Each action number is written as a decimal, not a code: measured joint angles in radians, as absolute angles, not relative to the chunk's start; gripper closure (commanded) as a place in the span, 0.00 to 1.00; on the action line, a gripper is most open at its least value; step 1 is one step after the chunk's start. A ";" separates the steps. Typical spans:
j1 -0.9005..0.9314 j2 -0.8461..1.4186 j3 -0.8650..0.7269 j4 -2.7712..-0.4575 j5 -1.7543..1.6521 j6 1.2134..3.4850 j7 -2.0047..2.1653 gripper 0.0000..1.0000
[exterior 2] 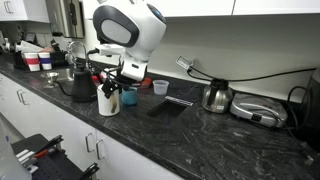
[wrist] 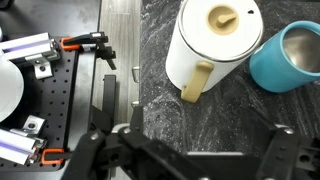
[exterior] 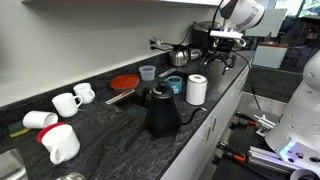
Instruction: Move the jar closer to the kettle
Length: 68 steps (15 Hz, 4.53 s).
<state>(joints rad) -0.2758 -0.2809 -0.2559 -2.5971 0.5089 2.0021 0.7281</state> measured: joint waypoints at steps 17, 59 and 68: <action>-0.302 -0.141 -0.329 -2.686 0.845 1.984 0.731 0.00; -0.294 0.085 -0.330 -2.563 0.955 1.869 0.532 0.94; -0.294 0.001 -0.328 -2.560 0.865 1.797 0.447 0.94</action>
